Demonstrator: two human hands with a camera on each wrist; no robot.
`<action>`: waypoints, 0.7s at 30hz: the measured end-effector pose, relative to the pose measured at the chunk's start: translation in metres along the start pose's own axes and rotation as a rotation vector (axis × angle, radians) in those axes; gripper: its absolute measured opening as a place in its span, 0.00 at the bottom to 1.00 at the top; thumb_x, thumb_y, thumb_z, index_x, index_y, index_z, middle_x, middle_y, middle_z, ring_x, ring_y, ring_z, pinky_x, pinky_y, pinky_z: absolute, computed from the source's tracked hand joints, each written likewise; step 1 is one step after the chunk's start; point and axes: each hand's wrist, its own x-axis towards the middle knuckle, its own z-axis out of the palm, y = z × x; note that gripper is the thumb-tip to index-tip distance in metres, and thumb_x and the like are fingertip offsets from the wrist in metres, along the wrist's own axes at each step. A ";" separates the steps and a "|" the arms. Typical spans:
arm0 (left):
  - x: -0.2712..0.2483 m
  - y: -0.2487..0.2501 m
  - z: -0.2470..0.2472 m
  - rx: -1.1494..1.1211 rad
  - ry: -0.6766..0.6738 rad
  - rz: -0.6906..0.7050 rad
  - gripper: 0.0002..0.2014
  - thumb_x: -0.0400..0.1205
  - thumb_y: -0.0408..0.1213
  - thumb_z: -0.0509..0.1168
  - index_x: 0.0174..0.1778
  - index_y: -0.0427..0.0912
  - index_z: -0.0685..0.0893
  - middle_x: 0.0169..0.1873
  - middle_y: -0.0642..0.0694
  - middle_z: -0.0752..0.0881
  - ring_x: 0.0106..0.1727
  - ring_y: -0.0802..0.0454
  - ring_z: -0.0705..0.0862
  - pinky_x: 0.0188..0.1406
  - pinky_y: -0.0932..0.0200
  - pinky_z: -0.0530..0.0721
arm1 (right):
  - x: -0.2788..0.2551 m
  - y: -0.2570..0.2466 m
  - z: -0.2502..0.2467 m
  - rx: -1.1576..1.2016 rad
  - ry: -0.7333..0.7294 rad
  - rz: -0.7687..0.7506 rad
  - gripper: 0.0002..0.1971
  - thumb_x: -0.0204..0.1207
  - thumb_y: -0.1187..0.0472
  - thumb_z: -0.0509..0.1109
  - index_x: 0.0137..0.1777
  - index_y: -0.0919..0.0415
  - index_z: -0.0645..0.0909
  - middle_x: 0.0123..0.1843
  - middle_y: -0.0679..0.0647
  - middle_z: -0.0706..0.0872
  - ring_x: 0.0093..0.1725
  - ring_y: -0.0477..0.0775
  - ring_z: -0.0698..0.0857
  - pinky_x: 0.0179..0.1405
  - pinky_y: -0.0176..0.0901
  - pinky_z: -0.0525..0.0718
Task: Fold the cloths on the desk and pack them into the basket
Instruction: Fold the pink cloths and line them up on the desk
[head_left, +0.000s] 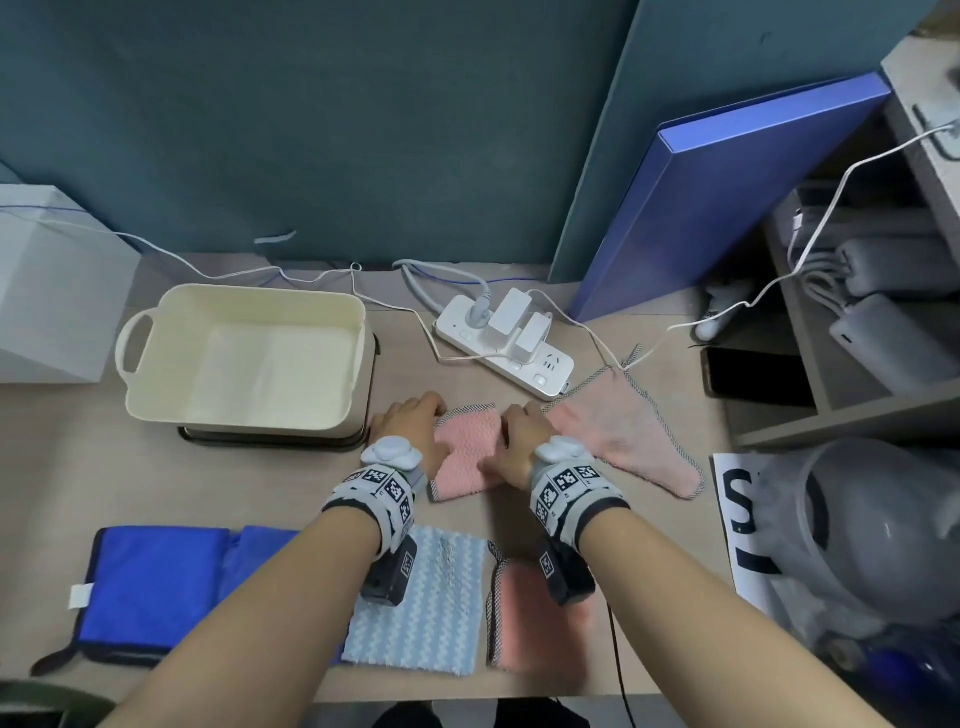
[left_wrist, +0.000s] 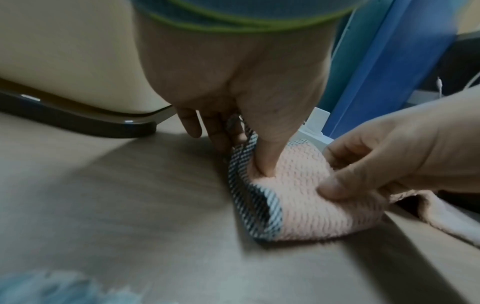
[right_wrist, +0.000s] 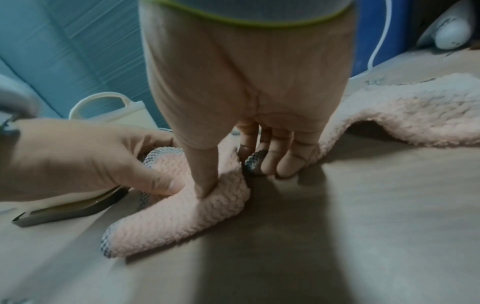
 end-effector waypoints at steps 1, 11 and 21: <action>-0.001 0.000 0.000 0.001 -0.005 -0.014 0.20 0.73 0.49 0.72 0.61 0.57 0.80 0.60 0.50 0.81 0.61 0.45 0.79 0.58 0.51 0.76 | 0.001 -0.003 0.003 -0.019 0.006 -0.005 0.30 0.70 0.42 0.79 0.67 0.55 0.77 0.64 0.53 0.72 0.62 0.61 0.83 0.62 0.57 0.86; -0.020 0.000 -0.010 -0.540 -0.069 -0.019 0.23 0.62 0.37 0.79 0.48 0.53 0.77 0.37 0.50 0.86 0.36 0.50 0.82 0.34 0.59 0.77 | -0.017 -0.012 0.005 0.238 0.106 -0.187 0.11 0.66 0.62 0.69 0.38 0.44 0.73 0.50 0.44 0.83 0.55 0.58 0.79 0.54 0.51 0.80; -0.054 0.025 -0.047 -0.736 -0.106 0.183 0.09 0.82 0.41 0.73 0.57 0.51 0.90 0.47 0.50 0.93 0.47 0.53 0.90 0.53 0.56 0.87 | -0.074 -0.005 -0.033 0.579 0.179 -0.275 0.19 0.68 0.71 0.76 0.46 0.46 0.75 0.38 0.49 0.85 0.35 0.48 0.79 0.37 0.44 0.80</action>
